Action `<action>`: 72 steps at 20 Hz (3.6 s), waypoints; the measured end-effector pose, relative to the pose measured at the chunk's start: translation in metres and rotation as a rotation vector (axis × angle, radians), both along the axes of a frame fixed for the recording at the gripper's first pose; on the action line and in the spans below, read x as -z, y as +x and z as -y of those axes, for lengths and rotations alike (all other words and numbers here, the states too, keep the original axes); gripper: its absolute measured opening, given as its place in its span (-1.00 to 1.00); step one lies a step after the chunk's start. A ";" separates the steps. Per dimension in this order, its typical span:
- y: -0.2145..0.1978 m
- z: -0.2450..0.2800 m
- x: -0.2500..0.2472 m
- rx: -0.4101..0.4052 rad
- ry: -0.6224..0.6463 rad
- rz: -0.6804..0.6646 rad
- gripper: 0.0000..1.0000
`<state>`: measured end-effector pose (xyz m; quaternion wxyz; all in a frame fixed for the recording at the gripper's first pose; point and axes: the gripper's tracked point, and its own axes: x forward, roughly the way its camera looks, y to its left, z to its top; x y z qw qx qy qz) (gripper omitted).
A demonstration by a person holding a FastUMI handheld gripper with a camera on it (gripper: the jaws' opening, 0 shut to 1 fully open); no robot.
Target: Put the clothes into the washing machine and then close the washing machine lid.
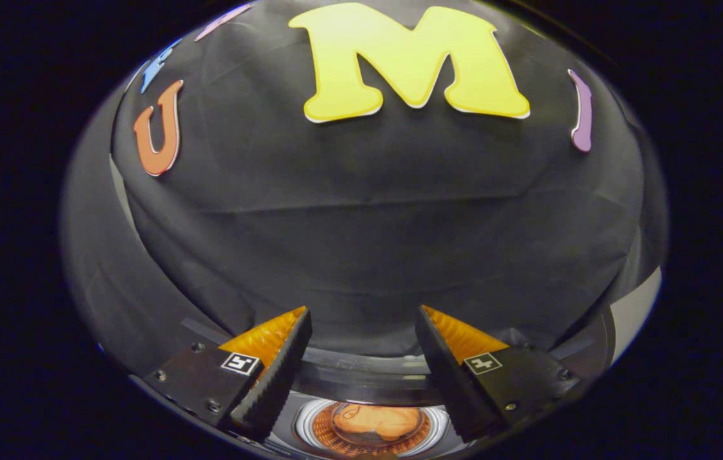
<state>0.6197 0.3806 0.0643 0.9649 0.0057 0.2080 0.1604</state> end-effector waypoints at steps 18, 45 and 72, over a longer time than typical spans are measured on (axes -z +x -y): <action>-0.055 0.006 0.013 -0.015 0.011 0.091 1.00; -0.196 0.059 0.111 0.030 -0.015 0.031 1.00; -0.500 0.347 0.063 0.087 0.014 0.361 1.00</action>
